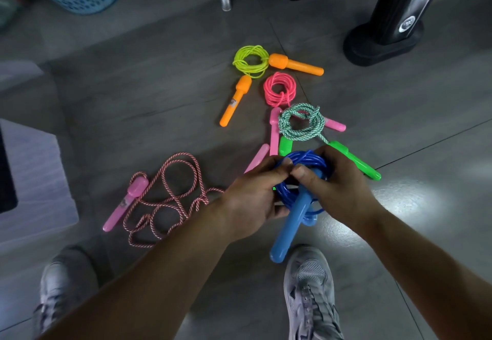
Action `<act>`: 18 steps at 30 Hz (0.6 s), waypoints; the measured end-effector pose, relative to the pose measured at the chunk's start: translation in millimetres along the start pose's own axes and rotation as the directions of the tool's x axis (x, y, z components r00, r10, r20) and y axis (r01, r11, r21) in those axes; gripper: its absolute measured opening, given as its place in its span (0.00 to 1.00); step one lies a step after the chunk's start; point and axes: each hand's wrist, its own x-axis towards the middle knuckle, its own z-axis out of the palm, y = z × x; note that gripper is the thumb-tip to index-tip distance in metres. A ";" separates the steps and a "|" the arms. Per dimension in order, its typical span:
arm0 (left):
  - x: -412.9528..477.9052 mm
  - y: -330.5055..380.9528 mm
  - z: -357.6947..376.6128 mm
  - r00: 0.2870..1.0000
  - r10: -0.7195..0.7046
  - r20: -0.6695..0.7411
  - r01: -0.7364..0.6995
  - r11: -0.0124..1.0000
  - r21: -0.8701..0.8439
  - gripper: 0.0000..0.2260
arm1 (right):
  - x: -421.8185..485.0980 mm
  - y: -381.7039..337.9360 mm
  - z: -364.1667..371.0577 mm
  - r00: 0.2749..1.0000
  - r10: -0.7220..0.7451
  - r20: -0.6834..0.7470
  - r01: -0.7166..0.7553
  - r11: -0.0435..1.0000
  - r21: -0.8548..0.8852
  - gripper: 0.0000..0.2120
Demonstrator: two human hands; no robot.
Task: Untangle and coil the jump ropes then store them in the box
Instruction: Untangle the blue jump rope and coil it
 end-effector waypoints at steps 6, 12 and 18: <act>0.3 2.7 -7.0 0.998 -0.062 0.023 0.062 0.998 0.002 0.23 | 5.1 -7.5 7.3 0.988 0.150 -0.032 -0.143 0.977 0.156 0.23; -3.2 0.9 -14.5 0.992 -0.013 0.124 -0.003 0.992 0.127 0.25 | 6.0 -1.0 1.3 0.979 0.202 0.021 -0.199 0.938 0.284 0.06; 1.4 -8.7 -9.7 0.995 0.010 0.102 -0.027 0.986 0.165 0.19 | 5.3 -2.0 7.8 0.992 0.129 -0.018 -0.121 0.966 0.230 0.09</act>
